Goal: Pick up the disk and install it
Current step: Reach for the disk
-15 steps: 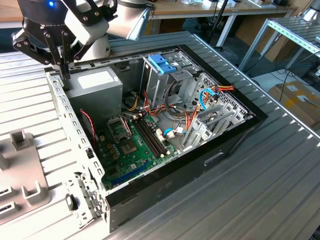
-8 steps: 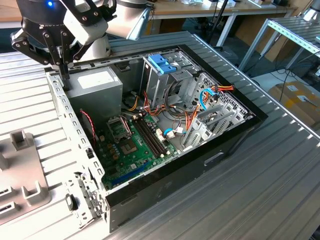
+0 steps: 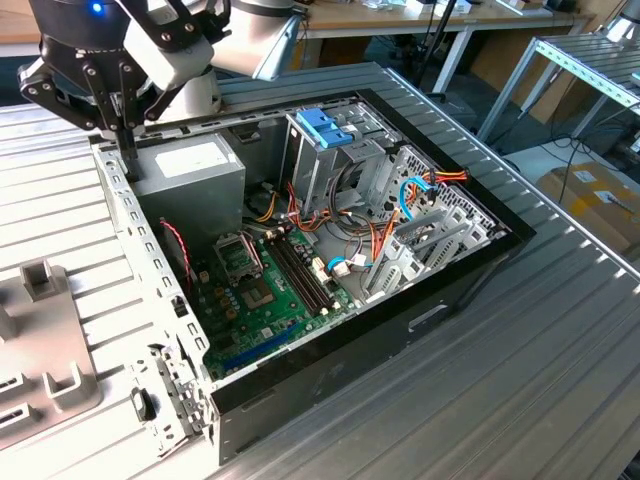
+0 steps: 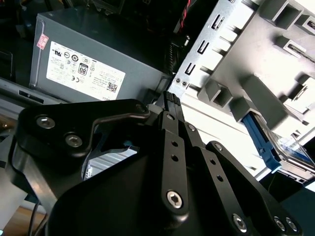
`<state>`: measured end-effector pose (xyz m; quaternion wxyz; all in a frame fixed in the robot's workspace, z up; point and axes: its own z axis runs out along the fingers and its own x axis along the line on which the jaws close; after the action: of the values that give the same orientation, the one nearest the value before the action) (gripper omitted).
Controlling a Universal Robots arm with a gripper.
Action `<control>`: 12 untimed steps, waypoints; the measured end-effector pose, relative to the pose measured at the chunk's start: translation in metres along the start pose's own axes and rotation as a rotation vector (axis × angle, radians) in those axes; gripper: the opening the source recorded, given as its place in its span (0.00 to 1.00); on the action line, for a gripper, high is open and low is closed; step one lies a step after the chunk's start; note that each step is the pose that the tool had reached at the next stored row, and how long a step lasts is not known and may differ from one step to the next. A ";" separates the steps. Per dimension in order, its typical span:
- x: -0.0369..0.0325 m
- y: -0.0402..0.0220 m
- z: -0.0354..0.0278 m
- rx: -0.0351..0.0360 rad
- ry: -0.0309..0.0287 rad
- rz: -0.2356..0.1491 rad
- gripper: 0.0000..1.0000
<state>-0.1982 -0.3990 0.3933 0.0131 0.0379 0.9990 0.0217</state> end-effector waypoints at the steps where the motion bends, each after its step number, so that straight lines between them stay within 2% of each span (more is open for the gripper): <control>1: 0.0012 -0.0001 -0.0001 0.0000 0.0000 0.000 0.11; 7: 0.0124 -0.0009 -0.0003 0.0000 0.0000 0.000 0.11; 9: 0.0190 -0.0014 -0.0005 -0.0001 0.0000 0.000 0.11; 12: 0.0251 -0.0019 -0.0007 0.0000 0.0000 0.000 0.11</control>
<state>-0.2234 -0.3989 0.3932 0.0131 0.0379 0.9990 0.0217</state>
